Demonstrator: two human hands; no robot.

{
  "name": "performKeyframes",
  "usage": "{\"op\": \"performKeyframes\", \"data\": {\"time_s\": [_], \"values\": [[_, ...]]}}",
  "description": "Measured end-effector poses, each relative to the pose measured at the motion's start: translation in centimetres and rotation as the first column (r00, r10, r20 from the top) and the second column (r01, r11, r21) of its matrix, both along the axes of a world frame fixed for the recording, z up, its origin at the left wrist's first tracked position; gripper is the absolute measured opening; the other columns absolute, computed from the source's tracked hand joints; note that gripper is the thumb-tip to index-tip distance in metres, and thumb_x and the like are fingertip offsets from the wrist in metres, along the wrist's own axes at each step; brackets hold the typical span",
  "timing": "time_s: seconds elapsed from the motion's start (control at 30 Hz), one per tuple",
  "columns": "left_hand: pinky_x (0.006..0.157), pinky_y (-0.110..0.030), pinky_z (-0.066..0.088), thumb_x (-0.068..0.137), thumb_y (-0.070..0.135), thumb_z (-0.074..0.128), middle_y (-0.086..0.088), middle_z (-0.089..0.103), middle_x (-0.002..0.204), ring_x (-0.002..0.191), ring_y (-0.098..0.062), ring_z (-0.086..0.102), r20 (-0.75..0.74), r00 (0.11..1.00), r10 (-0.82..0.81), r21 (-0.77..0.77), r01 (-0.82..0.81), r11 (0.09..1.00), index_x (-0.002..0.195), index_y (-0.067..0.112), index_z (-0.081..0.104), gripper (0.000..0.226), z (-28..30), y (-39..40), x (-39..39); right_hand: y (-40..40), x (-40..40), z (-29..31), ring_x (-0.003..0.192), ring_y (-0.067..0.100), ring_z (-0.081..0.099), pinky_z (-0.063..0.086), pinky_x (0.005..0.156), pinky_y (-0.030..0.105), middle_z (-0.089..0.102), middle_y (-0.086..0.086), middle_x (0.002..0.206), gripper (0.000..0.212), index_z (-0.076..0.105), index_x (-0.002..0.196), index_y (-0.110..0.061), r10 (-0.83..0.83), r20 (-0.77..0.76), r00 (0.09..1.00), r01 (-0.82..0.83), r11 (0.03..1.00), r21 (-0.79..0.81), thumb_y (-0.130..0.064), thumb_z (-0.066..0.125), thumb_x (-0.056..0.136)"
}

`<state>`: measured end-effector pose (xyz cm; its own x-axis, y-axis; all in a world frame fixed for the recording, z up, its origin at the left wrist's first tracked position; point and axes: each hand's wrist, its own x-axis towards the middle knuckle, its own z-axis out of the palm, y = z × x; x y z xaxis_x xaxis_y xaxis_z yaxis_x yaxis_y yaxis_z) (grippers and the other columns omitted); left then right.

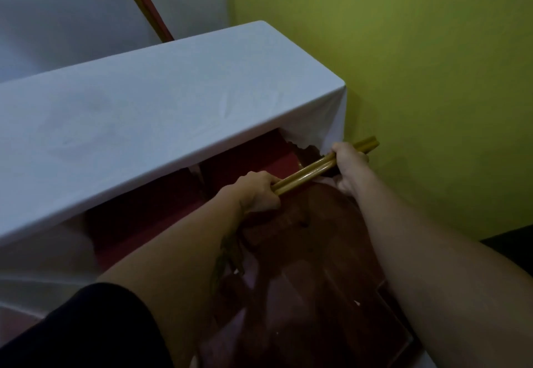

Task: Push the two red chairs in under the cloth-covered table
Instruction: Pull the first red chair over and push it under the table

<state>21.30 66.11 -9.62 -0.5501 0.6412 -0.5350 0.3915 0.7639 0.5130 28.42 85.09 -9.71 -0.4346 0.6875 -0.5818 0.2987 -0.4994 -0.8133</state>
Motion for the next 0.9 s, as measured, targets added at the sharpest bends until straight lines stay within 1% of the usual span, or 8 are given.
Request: {"op": "performKeyframes", "data": {"time_s": [0.07,0.13,0.23,0.43,0.57,0.67,0.8,0.9], "values": [[0.078,-0.032,0.053,0.087,0.025,0.064,0.007,0.056,0.093,0.084,-0.014,0.059,-0.005,1.000,-0.009,0.013,0.009,1.000,0.142,0.034,0.054,0.056,0.1,0.3,0.5,0.5,0.1,0.2,0.079,0.030,0.068,0.060,0.050,0.051,0.063,0.020,0.105,0.067,0.046,0.140,-0.001,0.023,0.030,0.999,-0.023,1.000,0.004,-0.008,0.058,0.074],[0.085,-0.036,0.056,0.085,0.030,0.067,0.003,0.058,0.101,0.090,-0.018,0.060,0.006,0.999,-0.032,0.014,0.032,0.999,0.144,0.035,0.052,0.060,0.4,0.8,1.0,1.1,0.4,0.6,0.075,0.029,0.067,0.059,0.047,0.047,0.061,0.015,0.093,0.051,0.051,0.127,-0.007,0.055,0.060,0.997,-0.056,0.998,0.010,-0.008,0.057,0.077],[0.091,-0.039,0.057,0.083,0.036,0.071,0.001,0.056,0.104,0.093,-0.021,0.060,0.038,0.997,-0.064,0.021,0.064,0.998,0.147,0.034,0.048,0.069,0.4,1.2,1.8,1.9,1.3,0.5,0.080,0.030,0.068,0.059,0.047,0.044,0.060,0.015,0.097,0.041,0.051,0.116,-0.009,0.103,0.109,0.989,-0.104,0.995,-0.002,-0.012,0.057,0.075],[0.090,-0.040,0.056,0.084,0.024,0.065,-0.001,0.060,0.108,0.100,-0.024,0.063,0.031,0.998,-0.056,-0.005,0.056,0.998,0.145,0.033,0.051,0.063,0.4,1.4,1.8,1.4,1.1,1.6,0.078,0.027,0.064,0.054,0.035,0.036,0.057,0.015,0.098,0.023,0.050,0.112,-0.007,0.178,0.165,0.970,-0.180,0.984,-0.003,-0.008,0.049,0.089],[0.088,-0.038,0.056,0.081,0.019,0.065,-0.002,0.062,0.108,0.100,-0.025,0.063,0.018,0.998,-0.064,-0.018,0.065,0.998,0.140,0.028,0.058,0.059,0.8,1.5,2.3,1.1,1.2,3.1,0.077,0.031,0.064,0.053,0.032,0.037,0.057,0.018,0.101,0.019,0.050,0.109,-0.002,0.237,0.234,0.943,-0.244,0.970,0.001,0.000,0.044,0.091],[0.084,-0.037,0.055,0.082,0.019,0.064,-0.002,0.063,0.108,0.097,-0.023,0.062,0.031,0.996,-0.086,-0.028,0.087,0.996,0.139,0.026,0.059,0.058,0.7,1.1,2.9,0.7,2.0,3.6,0.080,0.032,0.064,0.052,0.029,0.040,0.055,0.020,0.109,0.010,0.050,0.095,-0.003,0.245,0.257,0.935,-0.252,0.968,-0.005,0.002,0.041,0.092],[0.090,-0.041,0.056,0.082,0.021,0.062,-0.003,0.064,0.108,0.098,-0.023,0.063,0.035,0.998,-0.061,-0.032,0.062,0.998,0.138,0.025,0.059,0.056,0.8,1.1,3.4,0.3,2.6,4.5,0.081,0.033,0.063,0.050,0.027,0.042,0.054,0.020,0.114,0.011,0.049,0.094,-0.002,0.258,0.283,0.924,-0.263,0.965,-0.021,0.002,0.039,0.095],[0.076,-0.033,0.054,0.085,0.020,0.059,-0.003,0.063,0.106,0.086,-0.018,0.062,0.020,0.999,-0.036,0.014,0.036,0.999,0.138,0.025,0.059,0.053,0.8,1.8,4.0,0.8,2.8,5.1,0.093,0.034,0.064,0.050,0.027,0.041,0.055,0.019,0.107,0.014,0.049,0.088,-0.002,0.261,0.292,0.920,-0.264,0.964,-0.031,0.002,0.039,0.098]]}}
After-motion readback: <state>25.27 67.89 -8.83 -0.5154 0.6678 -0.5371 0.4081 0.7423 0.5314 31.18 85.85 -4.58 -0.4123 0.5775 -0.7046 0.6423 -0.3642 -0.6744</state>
